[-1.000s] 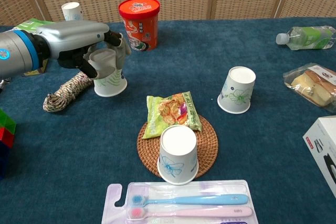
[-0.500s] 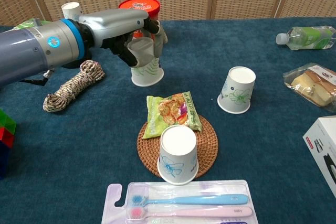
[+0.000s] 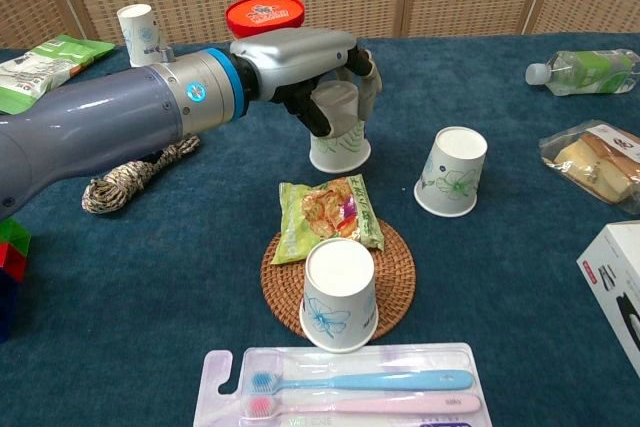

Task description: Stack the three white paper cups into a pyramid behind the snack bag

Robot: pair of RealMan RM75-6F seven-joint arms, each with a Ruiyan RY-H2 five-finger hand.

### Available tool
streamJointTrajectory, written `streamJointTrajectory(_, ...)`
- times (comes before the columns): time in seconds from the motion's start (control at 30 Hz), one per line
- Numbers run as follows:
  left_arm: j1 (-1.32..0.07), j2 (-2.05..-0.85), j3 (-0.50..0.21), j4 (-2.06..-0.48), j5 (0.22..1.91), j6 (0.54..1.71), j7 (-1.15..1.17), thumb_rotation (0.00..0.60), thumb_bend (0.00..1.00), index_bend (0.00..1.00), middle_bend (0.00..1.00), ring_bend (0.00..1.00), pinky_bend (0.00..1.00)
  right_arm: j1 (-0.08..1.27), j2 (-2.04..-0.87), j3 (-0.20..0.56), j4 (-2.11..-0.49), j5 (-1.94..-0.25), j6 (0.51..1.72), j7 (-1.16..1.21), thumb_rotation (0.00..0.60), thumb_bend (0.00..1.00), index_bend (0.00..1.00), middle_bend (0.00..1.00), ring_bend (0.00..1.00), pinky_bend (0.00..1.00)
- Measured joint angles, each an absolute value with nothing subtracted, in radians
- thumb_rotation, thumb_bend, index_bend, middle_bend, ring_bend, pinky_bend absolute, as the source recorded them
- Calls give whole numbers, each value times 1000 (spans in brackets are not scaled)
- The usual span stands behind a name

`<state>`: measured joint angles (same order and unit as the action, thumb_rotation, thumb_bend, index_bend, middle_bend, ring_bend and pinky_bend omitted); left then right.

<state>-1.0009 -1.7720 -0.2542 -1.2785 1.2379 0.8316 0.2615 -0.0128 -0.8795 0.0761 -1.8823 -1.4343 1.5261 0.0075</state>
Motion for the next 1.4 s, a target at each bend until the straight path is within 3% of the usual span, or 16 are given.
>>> streamJointTrajectory(0.2, -1028, -1819, -249, -1215, 1241, 808, 237, 600, 536, 442, 190, 273, 609, -19, -874, 76, -1888, -1436, 1536, 9, 600, 531, 0, 0, 0, 0)
streamJointTrajectory(0.27, -1035, -1825, -245, -1203, 1242, 794, 231, 600, 534, 359, 126, 184, 528, -20, -872, 75, -1889, -1436, 1538, 10, 600, 531, 0, 0, 0, 0)
streamJointTrajectory(0.37, -1045, -1822, -239, -1201, 1234, 756, 224, 600, 533, 146, 6, 10, 305, -20, -872, 75, -1891, -1436, 1538, 9, 600, 531, 0, 0, 0, 0)
streamJointTrajectory(0.5, -1052, -1795, -236, -1222, 1224, 721, 217, 600, 534, 5, 0, 0, 149, -18, -872, 75, -1893, -1438, 1534, 11, 600, 533, 0, 0, 0, 0)
streamJointTrajectory(0.7, -1041, -1730, -245, -1294, 1228, 762, 199, 600, 533, 0, 0, 0, 71, -10, -867, 75, -1898, -1444, 1523, 6, 600, 532, 0, 0, 0, 0)
streamJointTrajectory(0.97, -989, -1586, -234, -1437, 1246, 818, 199, 600, 534, 0, 0, 0, 56, 14, -844, 75, -1901, -1447, 1478, 14, 600, 531, 0, 0, 0, 0)
streamJointTrajectory(1.23, -897, -1364, -171, -1636, 1328, 873, 144, 600, 533, 0, 0, 0, 47, 51, -848, 81, -1896, -1432, 1423, 11, 600, 531, 0, 0, 0, 0)
streamJointTrajectory(1.4, -864, -1287, -109, -1703, 1448, 890, 90, 600, 531, 0, 0, 0, 43, 73, -859, 87, -1897, -1417, 1395, -6, 600, 532, 0, 0, 0, 0)
